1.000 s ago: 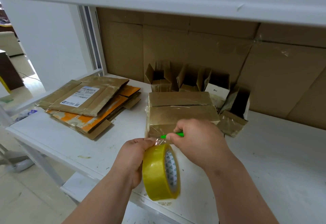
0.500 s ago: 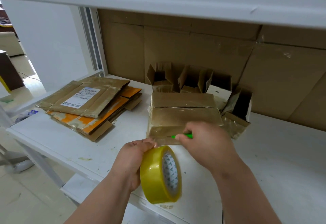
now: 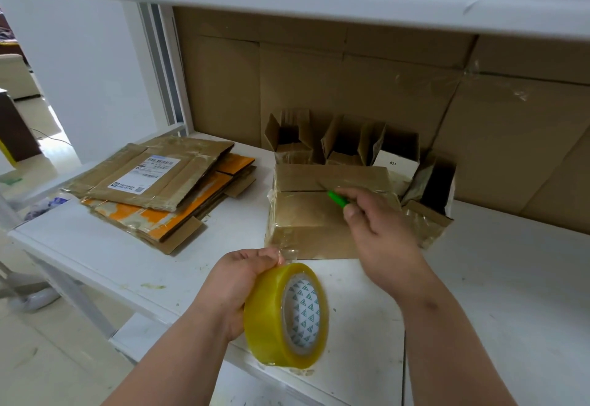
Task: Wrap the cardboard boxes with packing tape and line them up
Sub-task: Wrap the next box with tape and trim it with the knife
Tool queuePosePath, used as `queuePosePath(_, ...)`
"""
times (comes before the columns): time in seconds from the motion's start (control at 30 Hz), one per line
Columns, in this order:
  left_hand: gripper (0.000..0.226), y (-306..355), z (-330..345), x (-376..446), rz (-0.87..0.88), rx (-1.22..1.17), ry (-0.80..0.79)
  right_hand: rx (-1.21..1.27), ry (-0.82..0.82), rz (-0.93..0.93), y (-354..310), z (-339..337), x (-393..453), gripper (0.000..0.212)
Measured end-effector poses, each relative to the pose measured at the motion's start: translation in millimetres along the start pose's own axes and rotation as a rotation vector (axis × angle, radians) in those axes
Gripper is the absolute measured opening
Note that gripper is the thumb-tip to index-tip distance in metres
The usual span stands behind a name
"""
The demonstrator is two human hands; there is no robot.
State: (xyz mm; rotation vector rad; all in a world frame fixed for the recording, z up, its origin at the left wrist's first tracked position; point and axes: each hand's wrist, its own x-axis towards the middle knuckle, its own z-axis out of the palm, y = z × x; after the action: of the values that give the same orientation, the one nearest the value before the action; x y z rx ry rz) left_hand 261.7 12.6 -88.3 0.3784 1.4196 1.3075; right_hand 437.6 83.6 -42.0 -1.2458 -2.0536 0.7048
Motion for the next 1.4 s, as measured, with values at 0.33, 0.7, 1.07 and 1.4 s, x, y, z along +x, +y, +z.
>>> queuePosePath(0.33, 0.016, 3.4, -12.2, 5.0, 0.007, 0.117, -0.032, -0.544, 0.036, -0.014, -11.1, 36.0, 20.5, 0.069)
queuePosePath(0.7, 0.012, 18.2, -43.1, -2.1, 0.074, 0.001, -0.194, -0.624, 0.105, 0.050, -15.3, 47.7, 27.6, 0.072)
queuePosePath(1.07, 0.019, 23.6, -19.5, 2.7, 0.423, 0.564, -0.043, -0.631, 0.153, -0.006, -8.9, 55.9, 32.3, 0.062)
queuePosePath(1.4, 0.021, 10.0, -5.8, -2.9, 0.437, 0.574, 0.016, -0.623, 0.249, 0.019, -10.4, 68.3, 39.3, 0.070)
